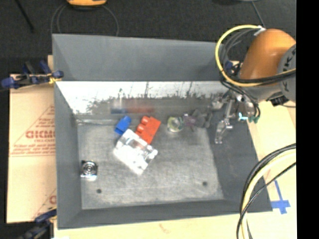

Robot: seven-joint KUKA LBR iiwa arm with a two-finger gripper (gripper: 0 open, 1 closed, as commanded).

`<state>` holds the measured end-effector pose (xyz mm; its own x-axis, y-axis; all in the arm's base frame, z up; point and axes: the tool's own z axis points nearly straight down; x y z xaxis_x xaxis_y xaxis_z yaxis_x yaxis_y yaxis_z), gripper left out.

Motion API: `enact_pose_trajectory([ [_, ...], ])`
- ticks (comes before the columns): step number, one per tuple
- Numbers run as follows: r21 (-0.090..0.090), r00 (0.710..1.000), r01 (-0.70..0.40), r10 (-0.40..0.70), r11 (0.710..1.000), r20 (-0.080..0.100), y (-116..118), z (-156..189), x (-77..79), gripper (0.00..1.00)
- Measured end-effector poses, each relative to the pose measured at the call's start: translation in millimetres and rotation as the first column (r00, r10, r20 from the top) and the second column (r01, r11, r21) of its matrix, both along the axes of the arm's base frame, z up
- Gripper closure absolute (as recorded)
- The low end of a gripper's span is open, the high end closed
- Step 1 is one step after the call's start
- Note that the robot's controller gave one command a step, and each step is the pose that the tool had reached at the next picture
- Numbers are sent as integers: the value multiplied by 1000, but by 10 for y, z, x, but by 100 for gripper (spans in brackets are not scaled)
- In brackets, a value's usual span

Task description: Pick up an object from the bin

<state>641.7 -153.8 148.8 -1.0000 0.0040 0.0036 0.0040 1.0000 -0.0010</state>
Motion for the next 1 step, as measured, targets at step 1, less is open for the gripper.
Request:
enact_pose_trajectory([
  [1,4,996,-86,86,996,4,877,-379,-51,0],
])
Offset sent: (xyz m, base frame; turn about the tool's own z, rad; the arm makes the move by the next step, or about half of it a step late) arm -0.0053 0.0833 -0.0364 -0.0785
